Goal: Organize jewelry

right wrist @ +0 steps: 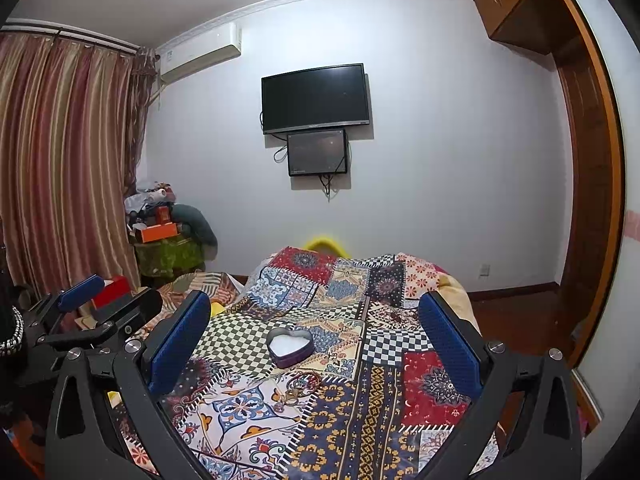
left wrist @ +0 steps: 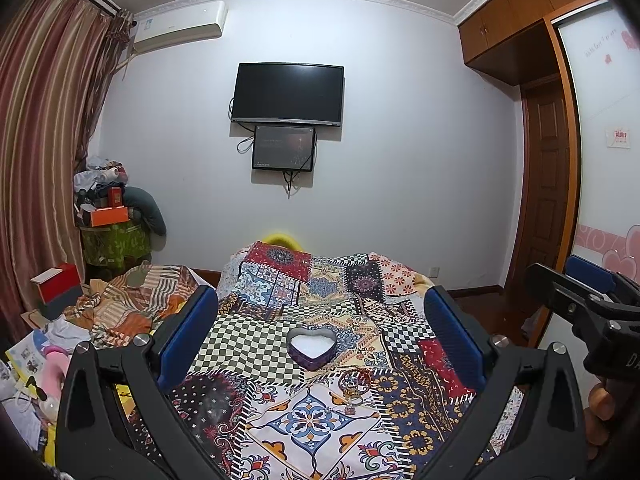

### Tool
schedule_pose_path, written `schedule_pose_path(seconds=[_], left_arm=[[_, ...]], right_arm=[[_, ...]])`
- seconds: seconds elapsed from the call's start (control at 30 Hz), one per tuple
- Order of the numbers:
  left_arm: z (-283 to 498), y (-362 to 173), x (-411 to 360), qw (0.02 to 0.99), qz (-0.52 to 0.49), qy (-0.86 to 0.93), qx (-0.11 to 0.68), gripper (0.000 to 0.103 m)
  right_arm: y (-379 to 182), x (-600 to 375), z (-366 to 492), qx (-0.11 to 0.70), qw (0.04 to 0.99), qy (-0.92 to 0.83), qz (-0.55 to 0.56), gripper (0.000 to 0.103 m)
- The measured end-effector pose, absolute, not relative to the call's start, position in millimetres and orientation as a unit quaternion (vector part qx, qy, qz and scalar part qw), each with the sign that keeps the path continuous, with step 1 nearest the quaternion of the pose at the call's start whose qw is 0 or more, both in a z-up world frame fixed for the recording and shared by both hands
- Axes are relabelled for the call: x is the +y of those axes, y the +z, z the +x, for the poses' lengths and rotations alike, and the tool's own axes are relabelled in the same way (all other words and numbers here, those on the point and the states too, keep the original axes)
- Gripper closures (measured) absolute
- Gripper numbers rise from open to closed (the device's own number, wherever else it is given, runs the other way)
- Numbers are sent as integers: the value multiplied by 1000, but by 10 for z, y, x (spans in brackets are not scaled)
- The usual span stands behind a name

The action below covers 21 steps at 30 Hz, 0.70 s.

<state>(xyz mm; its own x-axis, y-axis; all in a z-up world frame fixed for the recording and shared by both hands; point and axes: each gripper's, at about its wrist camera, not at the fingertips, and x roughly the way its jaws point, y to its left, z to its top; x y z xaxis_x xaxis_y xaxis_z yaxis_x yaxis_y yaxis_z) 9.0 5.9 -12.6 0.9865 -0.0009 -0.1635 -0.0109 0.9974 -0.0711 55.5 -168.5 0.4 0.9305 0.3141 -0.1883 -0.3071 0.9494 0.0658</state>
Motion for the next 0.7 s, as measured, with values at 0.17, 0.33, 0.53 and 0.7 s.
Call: schedule_pose_path(seconds=[0.17, 0.33, 0.53, 0.7], left_arm=[[117, -147, 70, 996, -35, 2, 87, 0], [194, -176, 96, 995, -36, 2, 95, 0], [368, -287, 150, 992, -36, 6, 117, 0], [599, -448, 200, 988, -38, 10, 149, 0]], right_arm=[[-21, -1684, 582, 104, 982, 157, 18, 0], [-68, -1679, 668, 116, 981, 154, 17, 0], [-183, -1673, 823, 141, 979, 149, 17, 0], [-333, -1667, 993, 171, 975, 143, 17, 0]])
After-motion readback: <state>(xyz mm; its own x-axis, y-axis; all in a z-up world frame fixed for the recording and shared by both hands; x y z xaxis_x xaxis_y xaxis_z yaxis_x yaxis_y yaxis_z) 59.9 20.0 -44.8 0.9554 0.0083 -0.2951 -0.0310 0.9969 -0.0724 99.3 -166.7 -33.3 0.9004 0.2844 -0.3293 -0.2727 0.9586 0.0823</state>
